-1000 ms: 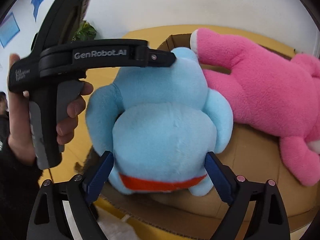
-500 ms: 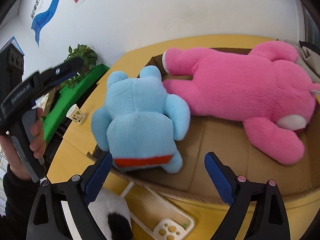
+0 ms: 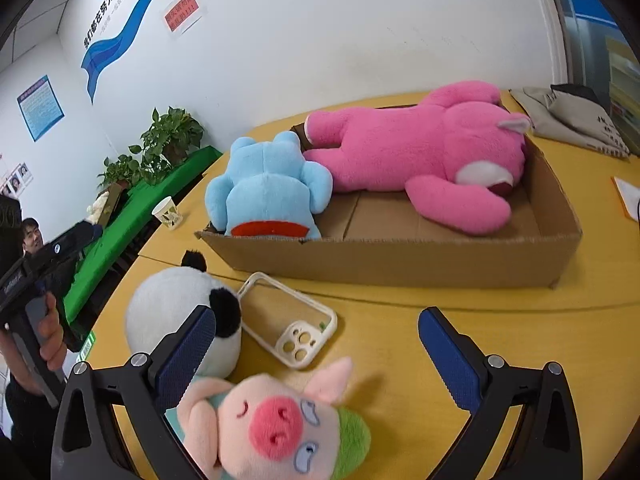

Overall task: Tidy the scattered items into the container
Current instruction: 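Move both tools to the pink pig plush with teal body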

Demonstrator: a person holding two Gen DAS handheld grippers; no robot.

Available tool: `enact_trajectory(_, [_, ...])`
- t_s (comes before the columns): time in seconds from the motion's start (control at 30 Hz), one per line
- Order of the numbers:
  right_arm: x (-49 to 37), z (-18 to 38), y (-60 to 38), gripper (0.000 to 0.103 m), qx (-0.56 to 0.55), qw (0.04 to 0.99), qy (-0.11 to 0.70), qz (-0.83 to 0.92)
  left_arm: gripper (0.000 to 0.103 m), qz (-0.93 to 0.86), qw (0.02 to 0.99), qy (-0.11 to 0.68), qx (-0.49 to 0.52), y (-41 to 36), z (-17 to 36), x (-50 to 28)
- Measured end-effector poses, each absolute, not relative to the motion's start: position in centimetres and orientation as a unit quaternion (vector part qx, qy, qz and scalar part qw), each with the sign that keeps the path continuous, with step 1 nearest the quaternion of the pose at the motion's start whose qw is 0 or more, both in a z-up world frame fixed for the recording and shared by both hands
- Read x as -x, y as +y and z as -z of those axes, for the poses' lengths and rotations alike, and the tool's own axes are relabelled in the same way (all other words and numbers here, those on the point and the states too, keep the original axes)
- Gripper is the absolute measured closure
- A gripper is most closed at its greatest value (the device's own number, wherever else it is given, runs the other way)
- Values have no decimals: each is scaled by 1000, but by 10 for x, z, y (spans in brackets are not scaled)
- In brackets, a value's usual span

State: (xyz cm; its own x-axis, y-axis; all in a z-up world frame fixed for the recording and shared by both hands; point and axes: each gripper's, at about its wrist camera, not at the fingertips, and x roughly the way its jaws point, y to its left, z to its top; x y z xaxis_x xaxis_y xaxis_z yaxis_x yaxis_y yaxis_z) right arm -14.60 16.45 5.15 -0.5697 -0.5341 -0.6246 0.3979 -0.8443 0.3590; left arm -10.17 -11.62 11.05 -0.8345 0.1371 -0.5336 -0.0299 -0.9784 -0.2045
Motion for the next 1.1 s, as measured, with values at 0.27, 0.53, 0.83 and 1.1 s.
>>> enact_trajectory(0.27, [113, -44, 173, 0, -373, 252, -74, 890, 24, -954, 33, -82, 287, -72, -85, 58])
enact_trajectory(0.53, [88, -32, 197, 0, -383, 232, -87, 890, 24, -951, 58, -67, 297, -42, -75, 55])
enact_trajectory(0.83, [89, -10, 216, 0, -402, 214, -106, 884, 24, -945, 67, -72, 313, -32, -63, 65])
enact_trajectory(1.1, [89, -9, 216, 0, -400, 216, -102, 885, 24, -942, 67, -76, 319, -32, -57, 69])
